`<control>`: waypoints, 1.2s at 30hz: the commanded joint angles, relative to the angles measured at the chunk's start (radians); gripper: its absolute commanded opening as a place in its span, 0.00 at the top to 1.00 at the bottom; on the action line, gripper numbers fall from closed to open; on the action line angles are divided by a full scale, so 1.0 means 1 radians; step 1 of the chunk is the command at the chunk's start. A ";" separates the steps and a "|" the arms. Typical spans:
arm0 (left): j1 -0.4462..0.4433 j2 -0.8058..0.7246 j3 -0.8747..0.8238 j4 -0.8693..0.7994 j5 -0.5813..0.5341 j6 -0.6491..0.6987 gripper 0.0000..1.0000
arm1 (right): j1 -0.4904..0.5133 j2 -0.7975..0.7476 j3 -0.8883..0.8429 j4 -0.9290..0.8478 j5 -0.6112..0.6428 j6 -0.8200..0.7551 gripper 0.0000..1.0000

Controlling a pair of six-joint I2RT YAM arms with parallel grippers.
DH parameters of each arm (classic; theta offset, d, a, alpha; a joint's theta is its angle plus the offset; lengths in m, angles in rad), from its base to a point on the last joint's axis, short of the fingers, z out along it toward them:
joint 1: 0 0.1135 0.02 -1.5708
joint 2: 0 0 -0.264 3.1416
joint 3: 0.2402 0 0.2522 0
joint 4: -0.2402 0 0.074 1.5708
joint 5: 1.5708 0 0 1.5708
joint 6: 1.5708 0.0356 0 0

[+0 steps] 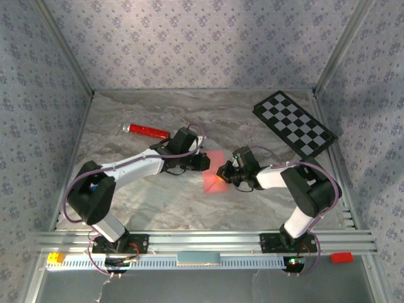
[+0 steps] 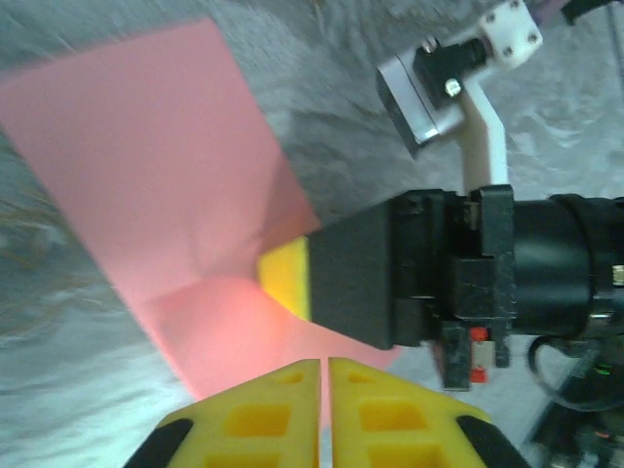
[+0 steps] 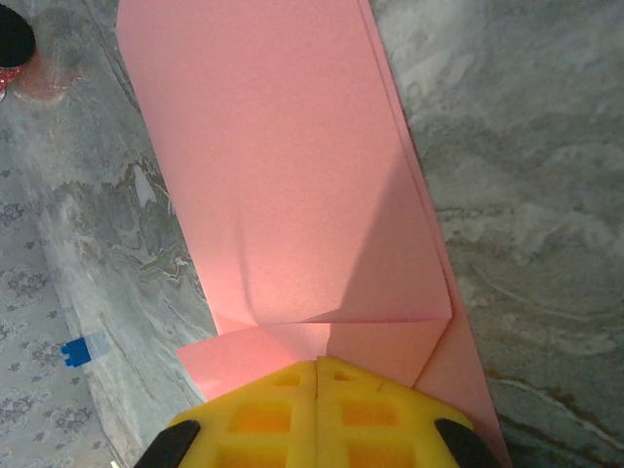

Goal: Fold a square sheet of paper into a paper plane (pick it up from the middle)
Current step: Fold the triangle a second time at the center of the table.

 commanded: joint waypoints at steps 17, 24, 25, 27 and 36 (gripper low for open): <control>-0.031 0.207 0.028 -0.005 0.216 -0.073 0.97 | 0.003 0.012 -0.036 -0.099 0.068 0.011 1.00; -0.035 0.249 0.052 -0.031 0.194 -0.048 0.98 | 0.002 0.009 -0.033 -0.107 0.071 0.009 1.00; -0.037 0.251 0.050 -0.034 0.184 -0.046 0.98 | 0.002 0.009 -0.033 -0.107 0.071 0.010 1.00; -0.037 0.256 0.051 -0.039 0.171 -0.042 0.98 | 0.001 0.010 -0.033 -0.108 0.069 0.010 1.00; -0.044 0.265 0.014 -0.046 0.156 -0.034 0.98 | 0.000 0.010 -0.033 -0.123 0.074 0.003 1.00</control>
